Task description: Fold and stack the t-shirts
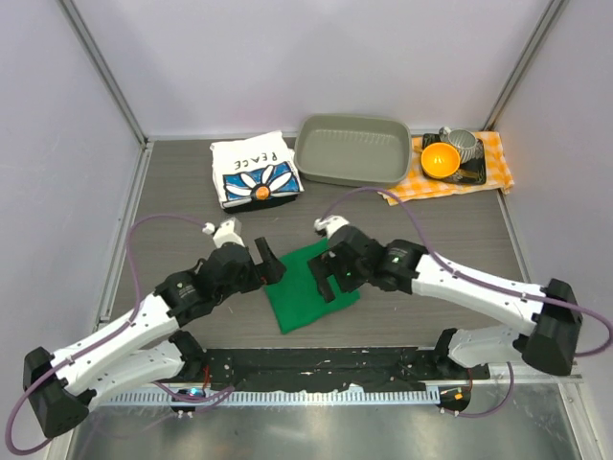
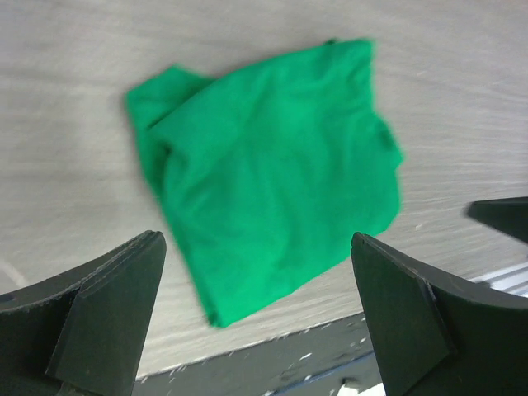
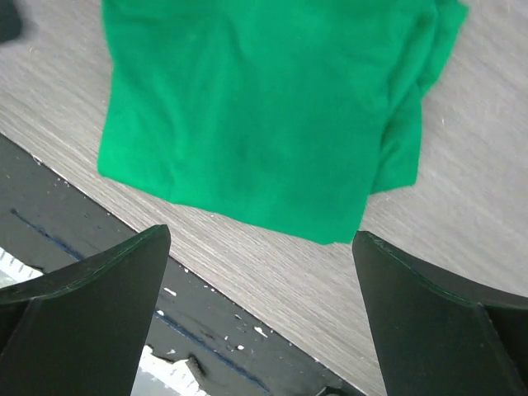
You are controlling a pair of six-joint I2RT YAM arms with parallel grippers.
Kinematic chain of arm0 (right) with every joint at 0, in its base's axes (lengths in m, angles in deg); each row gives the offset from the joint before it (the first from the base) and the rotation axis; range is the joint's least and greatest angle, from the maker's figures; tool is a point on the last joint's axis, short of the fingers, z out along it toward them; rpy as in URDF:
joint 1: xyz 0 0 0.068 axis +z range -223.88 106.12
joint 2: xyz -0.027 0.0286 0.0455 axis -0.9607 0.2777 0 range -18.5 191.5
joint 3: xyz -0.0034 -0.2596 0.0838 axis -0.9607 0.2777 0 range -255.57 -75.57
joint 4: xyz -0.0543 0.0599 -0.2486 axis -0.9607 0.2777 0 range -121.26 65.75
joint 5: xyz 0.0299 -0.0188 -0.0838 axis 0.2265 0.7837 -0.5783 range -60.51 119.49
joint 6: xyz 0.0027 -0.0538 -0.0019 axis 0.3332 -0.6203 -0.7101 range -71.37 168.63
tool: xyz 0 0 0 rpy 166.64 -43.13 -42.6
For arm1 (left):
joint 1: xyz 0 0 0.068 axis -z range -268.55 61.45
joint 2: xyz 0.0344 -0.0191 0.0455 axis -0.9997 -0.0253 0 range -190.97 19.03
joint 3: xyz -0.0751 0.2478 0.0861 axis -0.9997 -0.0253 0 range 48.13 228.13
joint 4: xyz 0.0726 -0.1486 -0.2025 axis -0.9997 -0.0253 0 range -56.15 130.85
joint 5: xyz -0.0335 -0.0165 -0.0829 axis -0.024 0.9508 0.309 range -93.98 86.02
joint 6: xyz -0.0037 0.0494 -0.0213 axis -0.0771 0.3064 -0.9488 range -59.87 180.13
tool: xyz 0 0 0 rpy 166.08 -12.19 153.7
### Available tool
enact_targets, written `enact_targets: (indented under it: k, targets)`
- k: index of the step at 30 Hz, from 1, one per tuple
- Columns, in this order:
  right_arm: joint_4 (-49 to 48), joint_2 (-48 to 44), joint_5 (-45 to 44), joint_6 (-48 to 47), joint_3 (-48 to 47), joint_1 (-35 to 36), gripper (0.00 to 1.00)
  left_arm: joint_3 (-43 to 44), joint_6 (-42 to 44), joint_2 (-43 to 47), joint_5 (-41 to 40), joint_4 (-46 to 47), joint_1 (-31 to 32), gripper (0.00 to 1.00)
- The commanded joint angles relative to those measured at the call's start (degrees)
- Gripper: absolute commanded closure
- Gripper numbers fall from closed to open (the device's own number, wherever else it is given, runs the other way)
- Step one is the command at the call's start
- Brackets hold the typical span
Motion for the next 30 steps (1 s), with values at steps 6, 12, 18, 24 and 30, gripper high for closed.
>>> enact_targets:
  k: [6,12,18,24,30]
  targets:
    - [15.87,19.16,-44.46,-11.79,-16.44,22.08,0.00,-6.13,-3.92,3.69,6.05,-9.68,-1.22,0.00]
    - [12.35,23.91,-54.00,-17.25,-11.35,32.62,0.00,-8.76,-5.06,6.67,7.02,-8.35,-1.84,0.00]
    - [11.89,30.15,-53.82,-17.36,-9.23,40.63,0.01,-10.79,-4.88,11.51,7.46,-8.97,-2.28,0.00]
    - [5.84,33.31,-54.87,-16.55,-4.75,45.04,0.01,-12.46,-4.09,11.69,7.81,-8.44,-2.72,0.00]
    - [-3.29,37.35,-58.56,-18.05,-0.09,44.77,0.01,-13.86,-3.74,9.05,9.30,-4.93,-3.25,0.00]
